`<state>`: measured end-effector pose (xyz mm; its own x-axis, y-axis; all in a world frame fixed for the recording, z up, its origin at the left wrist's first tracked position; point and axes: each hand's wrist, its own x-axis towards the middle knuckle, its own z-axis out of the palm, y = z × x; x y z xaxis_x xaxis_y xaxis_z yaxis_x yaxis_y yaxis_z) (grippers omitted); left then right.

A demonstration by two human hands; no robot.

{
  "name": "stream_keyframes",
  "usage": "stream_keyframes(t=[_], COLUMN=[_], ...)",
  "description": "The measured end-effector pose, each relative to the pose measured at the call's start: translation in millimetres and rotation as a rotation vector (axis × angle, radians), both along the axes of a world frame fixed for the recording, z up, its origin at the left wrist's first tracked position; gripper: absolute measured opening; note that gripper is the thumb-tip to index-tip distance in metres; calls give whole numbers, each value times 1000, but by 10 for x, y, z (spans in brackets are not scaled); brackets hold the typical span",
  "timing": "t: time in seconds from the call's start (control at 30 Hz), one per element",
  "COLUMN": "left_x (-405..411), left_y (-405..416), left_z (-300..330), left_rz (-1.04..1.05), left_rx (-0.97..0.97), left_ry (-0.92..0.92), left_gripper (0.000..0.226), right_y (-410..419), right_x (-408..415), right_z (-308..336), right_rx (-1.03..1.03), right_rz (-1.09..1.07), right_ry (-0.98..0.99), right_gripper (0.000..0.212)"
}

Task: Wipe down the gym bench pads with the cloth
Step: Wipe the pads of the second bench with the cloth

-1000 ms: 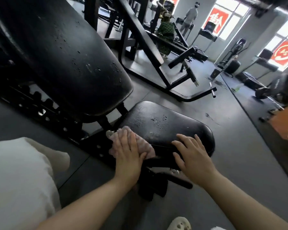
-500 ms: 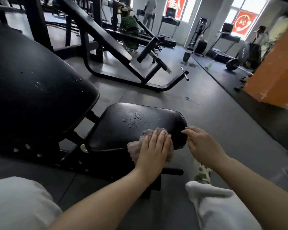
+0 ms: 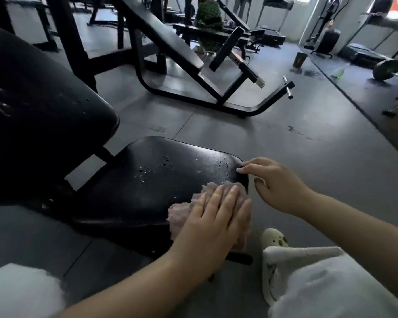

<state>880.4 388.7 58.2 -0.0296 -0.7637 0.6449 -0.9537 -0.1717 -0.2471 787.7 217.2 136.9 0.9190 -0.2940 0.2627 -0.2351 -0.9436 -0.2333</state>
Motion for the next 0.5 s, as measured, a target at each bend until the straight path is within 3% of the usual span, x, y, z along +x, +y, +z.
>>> stream_keyframes(t=[0.1, 0.23, 0.33, 0.5], left_x=[-17, -303, -533, -680], left_y=[74, 0, -266, -985], left_z=[-77, 31, 167, 400], left_rz=[196, 439, 648, 1056], left_rx=[26, 97, 119, 344], left_ry=[49, 76, 131, 222], left_gripper=[69, 74, 75, 83], right_y=[-150, -327, -433, -640], right_x=[40, 73, 38, 50], right_z=[73, 112, 182, 277], right_rx=[-42, -65, -14, 153], right_rz=[143, 310, 395, 509], right_ry=[9, -3, 37, 120], right_gripper=[48, 58, 55, 44])
